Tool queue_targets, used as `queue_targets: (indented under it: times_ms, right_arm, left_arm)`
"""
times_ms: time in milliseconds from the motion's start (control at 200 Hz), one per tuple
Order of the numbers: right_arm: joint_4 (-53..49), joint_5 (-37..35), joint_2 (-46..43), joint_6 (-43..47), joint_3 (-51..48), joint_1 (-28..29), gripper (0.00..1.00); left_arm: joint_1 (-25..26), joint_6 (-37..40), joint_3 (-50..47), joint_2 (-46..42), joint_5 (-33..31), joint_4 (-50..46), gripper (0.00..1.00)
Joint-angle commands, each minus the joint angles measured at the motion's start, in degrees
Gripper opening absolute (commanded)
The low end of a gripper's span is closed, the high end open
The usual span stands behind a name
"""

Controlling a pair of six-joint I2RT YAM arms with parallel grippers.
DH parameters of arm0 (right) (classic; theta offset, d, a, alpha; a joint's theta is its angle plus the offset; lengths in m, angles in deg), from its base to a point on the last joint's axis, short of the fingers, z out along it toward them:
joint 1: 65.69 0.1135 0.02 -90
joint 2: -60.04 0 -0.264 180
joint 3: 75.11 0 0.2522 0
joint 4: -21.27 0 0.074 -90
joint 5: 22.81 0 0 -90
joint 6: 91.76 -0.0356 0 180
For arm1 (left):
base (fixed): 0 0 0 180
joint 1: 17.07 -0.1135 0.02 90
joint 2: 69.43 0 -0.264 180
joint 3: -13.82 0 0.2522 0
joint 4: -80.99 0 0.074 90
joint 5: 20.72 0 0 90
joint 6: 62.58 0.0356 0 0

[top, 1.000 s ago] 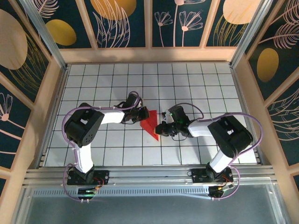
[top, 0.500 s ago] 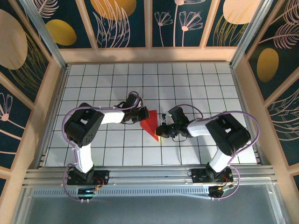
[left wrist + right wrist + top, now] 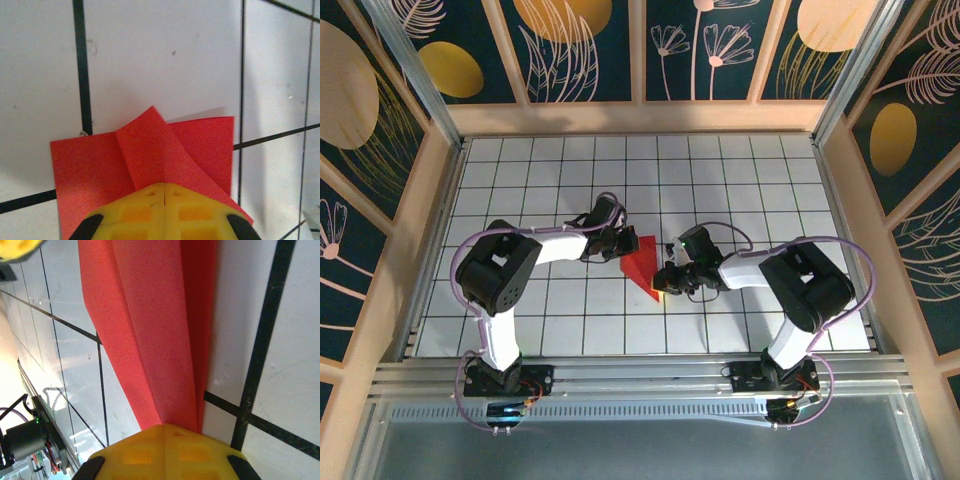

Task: Fold a paper plane with a square sheet of paper (fold left side to right side)
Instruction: Fourth fold the wing at the center of the table.

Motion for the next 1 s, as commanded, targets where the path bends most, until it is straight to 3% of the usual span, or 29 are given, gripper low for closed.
queue_targets:
  times_ms: [0,135,360,716,996]
  right_arm:
    - [-6.8,-5.9,3.3,2.1,0.3,0.3,0.00]
    - [-8.5,-7.3,3.2,2.8,1.1,0.4,0.00]
    - [-9.1,-8.9,3.1,2.4,0.4,0.4,0.00]
    - [-9.8,-9.7,3.0,2.5,0.2,0.4,0.00]
    - [-11.1,-10.2,3.0,3.0,0.7,0.4,0.00]
  left_arm:
    - [-0.1,2.2,2.3,-5.9,-1.8,-2.3,0.05]
    - [-0.1,1.5,-2.4,-12.2,-1.4,0.9,0.04]
    - [1.8,-3.4,-16.3,-17.9,5.0,14.4,0.02]
    - [4.8,-7.1,-16.8,-11.7,9.8,22.9,0.01]
    - [5.1,-6.5,-13.0,-5.4,8.0,20.4,0.02]
